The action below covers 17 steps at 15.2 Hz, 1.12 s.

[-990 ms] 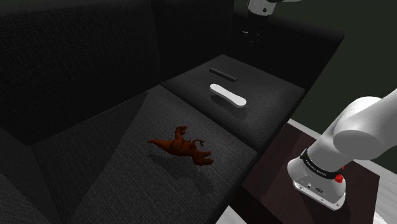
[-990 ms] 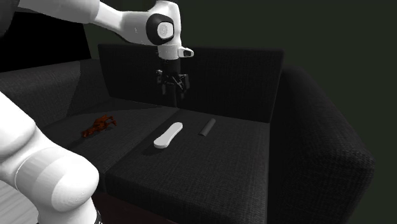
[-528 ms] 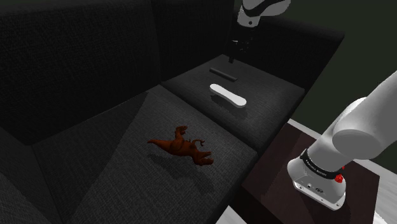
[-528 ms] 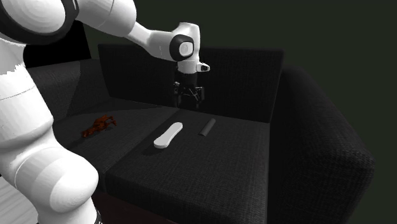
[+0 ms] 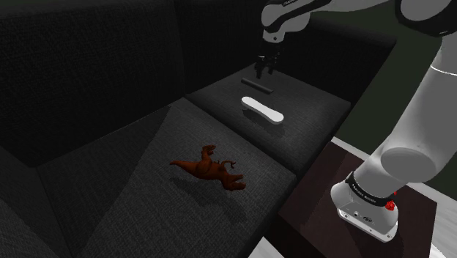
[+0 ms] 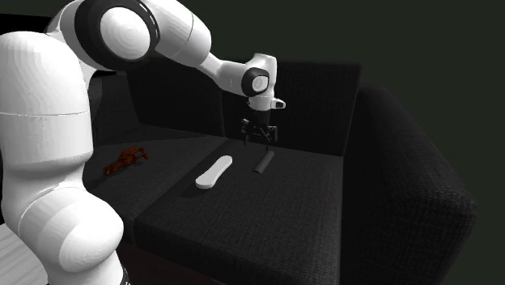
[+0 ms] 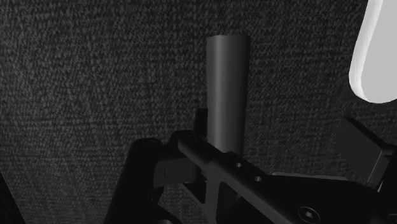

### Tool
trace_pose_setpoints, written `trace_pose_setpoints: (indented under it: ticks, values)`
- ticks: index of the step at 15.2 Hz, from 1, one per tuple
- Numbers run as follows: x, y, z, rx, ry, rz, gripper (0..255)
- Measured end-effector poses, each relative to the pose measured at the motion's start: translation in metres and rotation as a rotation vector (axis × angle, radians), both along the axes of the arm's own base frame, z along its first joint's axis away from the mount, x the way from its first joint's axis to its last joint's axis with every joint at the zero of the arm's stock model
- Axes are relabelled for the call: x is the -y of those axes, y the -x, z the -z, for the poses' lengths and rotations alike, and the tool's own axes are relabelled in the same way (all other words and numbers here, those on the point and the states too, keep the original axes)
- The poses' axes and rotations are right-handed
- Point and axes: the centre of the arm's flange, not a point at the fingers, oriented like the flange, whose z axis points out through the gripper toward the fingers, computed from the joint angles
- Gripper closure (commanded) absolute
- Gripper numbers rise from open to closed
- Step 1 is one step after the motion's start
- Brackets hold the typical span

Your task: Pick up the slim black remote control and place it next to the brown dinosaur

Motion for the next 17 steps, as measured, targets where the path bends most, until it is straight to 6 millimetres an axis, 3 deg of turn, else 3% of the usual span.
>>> trace_pose_setpoints:
  ticks: [4,11,17]
  values:
    - [0.020,-0.027,0.036,-0.022,-0.004,0.001,0]
    - [0.019,-0.027,0.073,-0.024,-0.005,0.001,0]
    - [0.019,-0.028,0.077,-0.024,-0.005,0.001,0]
